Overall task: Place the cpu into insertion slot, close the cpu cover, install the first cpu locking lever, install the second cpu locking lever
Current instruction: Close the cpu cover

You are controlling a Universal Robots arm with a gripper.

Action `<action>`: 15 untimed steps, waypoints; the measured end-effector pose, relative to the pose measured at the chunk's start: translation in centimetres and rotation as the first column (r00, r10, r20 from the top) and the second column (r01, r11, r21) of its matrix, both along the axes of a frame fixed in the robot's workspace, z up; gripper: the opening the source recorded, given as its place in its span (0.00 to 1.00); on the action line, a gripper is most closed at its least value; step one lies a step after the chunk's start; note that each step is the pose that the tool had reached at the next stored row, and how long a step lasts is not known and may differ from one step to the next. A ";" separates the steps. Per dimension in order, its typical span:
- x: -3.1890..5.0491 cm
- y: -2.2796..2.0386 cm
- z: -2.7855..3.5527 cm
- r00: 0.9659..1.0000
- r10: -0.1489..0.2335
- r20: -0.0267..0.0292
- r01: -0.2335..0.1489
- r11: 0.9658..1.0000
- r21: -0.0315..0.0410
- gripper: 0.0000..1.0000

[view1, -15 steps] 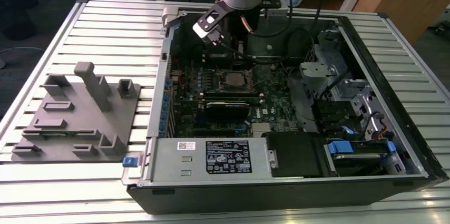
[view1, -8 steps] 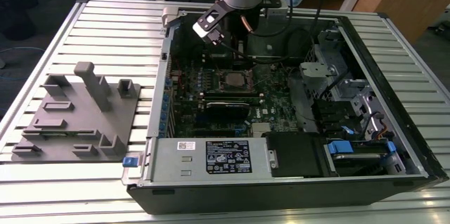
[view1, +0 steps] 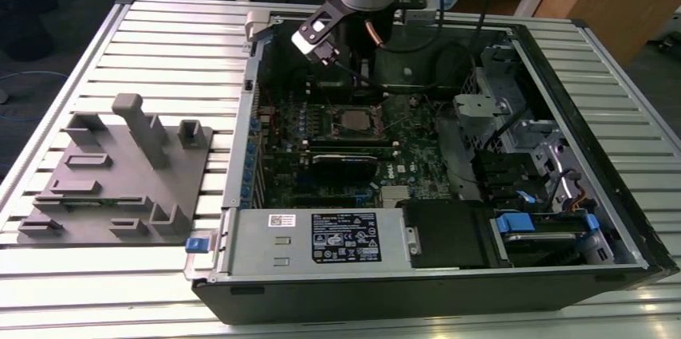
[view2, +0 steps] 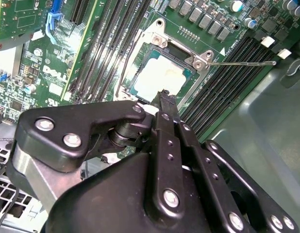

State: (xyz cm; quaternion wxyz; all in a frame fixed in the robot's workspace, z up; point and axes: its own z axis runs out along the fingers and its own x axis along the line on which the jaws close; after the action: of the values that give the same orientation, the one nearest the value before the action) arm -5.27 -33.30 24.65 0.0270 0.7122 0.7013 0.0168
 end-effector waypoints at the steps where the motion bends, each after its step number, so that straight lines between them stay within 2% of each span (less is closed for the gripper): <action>1: 0.00 0.00 0.03 1.000 0.000 0.000 0.000 1.000 0.000 0.10; 15: 0.00 0.00 0.15 1.000 0.000 0.000 0.000 1.000 0.000 0.10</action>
State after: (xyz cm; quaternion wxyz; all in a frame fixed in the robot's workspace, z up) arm -5.26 -33.29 24.80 0.0269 0.7122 0.7013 0.0168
